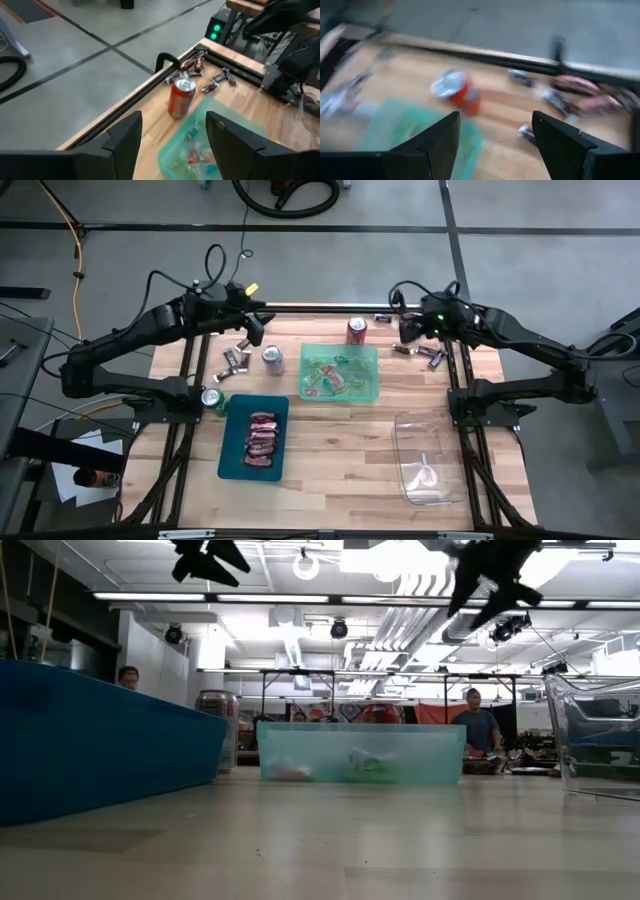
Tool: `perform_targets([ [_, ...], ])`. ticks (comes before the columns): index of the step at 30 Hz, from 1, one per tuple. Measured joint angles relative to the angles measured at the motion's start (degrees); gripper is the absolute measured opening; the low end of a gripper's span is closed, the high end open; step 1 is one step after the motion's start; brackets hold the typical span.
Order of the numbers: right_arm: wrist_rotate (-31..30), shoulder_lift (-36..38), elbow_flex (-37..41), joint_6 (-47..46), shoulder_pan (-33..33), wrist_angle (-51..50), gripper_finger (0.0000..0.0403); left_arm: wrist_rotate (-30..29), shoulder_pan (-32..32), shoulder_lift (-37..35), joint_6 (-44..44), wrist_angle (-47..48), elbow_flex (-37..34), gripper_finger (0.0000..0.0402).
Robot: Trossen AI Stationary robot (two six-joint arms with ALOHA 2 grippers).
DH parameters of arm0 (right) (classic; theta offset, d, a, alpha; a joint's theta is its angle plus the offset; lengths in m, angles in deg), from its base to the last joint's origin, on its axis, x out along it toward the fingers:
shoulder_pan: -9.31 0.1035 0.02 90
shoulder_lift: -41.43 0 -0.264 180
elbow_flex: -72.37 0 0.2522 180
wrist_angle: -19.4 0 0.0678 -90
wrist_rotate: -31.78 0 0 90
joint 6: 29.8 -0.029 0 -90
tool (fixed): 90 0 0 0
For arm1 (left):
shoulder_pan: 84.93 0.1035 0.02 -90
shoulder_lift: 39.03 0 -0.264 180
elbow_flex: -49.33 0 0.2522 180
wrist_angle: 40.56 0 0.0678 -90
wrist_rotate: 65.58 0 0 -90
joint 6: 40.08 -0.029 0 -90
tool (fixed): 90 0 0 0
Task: Organize candy in baskets
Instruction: Put the brown red chocolate into the blue bin
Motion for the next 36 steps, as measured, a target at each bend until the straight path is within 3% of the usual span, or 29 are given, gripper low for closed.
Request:
perform_targets([
  [2,-0.88,-2.85,0.0,-4.67,-4.38,-0.28,0.0243,-0.03,-0.02,0.0,-0.05,-0.97,0.0,0.0207],
  [8,-0.86,-15.59,0.0,-5.17,-18.34,-1.49,0.0243,-0.13,-0.02,0.0,-2.78,-2.36,0.0,0.0207],
  [11,2.21,-20.52,0.78,-5.41,-22.03,-0.89,0.0243,-0.14,-0.02,-0.23,-4.81,-1.21,0.0,0.0207],
  [14,4.53,-22.04,4.19,-8.04,-23.02,-0.29,0.0243,-0.18,-0.02,-0.91,-6.37,0.47,0.0,0.0207],
  [18,3.72,-17.98,11.03,-16.34,-21.34,2.71,0.0243,-0.22,-0.02,-2.21,-7.27,1.93,-0.04,0.0207],
  [22,3.11,-14.25,18.3,-25.42,-21.19,9.82,0.0243,-0.76,0.3,-3.2,-9.55,1.34,-0.04,0.0207],
  [27,3.14,-16.38,25.36,-34.17,-23.75,21.2,0.0243,-0.88,2.16,-3.39,-9.67,1.41,-0.04,0.0207],
  [36,-1.77,-23.84,25.6,-37.67,-25.91,31.94,0.0243,-0.66,4.79,-3.39,-8.38,1.63,-0.04,0.0207],
])
